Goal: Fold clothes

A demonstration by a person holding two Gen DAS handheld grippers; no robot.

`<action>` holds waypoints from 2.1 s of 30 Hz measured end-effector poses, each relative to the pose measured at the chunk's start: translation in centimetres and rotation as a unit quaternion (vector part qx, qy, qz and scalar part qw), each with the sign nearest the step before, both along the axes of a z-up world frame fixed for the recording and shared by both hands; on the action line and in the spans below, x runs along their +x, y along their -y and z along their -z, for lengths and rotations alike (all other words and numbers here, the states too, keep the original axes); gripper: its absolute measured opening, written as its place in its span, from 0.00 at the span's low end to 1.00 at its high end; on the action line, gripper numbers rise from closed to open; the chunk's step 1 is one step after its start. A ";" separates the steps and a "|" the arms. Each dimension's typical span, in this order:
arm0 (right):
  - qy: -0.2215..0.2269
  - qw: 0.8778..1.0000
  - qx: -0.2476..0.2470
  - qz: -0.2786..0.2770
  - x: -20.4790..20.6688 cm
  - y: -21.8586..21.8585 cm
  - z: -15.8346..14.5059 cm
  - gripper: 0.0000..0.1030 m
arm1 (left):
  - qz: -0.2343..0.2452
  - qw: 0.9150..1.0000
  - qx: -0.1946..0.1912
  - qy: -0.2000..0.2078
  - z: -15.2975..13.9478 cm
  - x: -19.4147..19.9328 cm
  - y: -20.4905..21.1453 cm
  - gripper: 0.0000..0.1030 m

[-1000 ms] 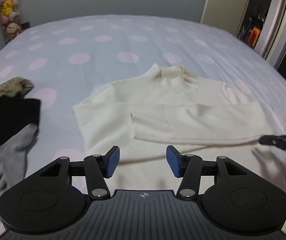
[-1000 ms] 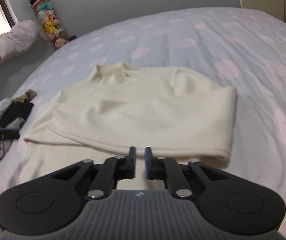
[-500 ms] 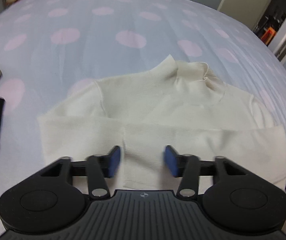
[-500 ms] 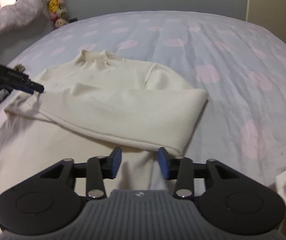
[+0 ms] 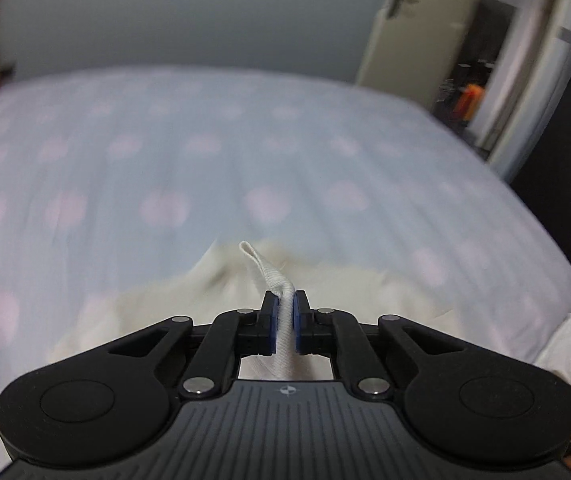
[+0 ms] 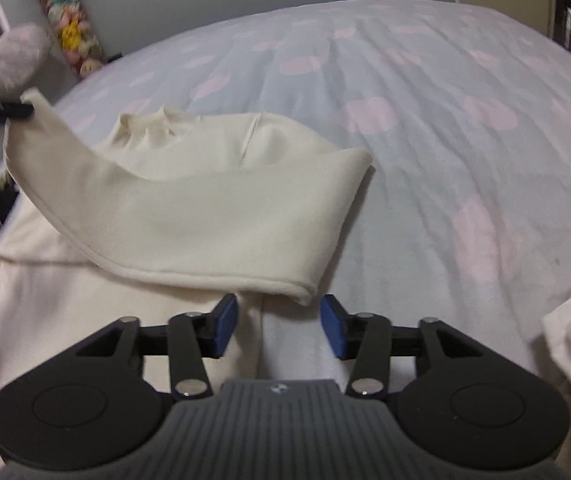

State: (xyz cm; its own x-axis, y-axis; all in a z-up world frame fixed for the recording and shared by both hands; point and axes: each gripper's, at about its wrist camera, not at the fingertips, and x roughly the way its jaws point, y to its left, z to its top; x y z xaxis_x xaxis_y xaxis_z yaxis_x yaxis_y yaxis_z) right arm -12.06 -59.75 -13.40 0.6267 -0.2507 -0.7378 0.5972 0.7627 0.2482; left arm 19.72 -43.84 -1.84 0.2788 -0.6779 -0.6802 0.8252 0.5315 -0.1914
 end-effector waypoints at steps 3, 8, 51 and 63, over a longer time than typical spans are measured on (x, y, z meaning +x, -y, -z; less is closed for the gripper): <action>0.008 1.000 0.003 0.011 0.2 0.1 0.1 0.54 | 0.020 0.999 -0.024 0.018 -3.9 -1.4 1.0 0.05; 0.024 0.999 0.009 0.037 0.3 0.7 0.4 0.57 | 0.040 0.996 -0.054 0.051 -9.4 -3.4 2.5 0.05; 0.010 0.998 0.016 0.058 -0.2 1.5 0.0 0.20 | -0.170 0.977 0.101 -0.084 11.5 8.2 -12.4 0.18; 0.070 0.994 0.012 0.081 1.0 3.2 -3.7 0.35 | -0.147 0.981 0.072 -0.101 11.8 8.9 -12.4 0.29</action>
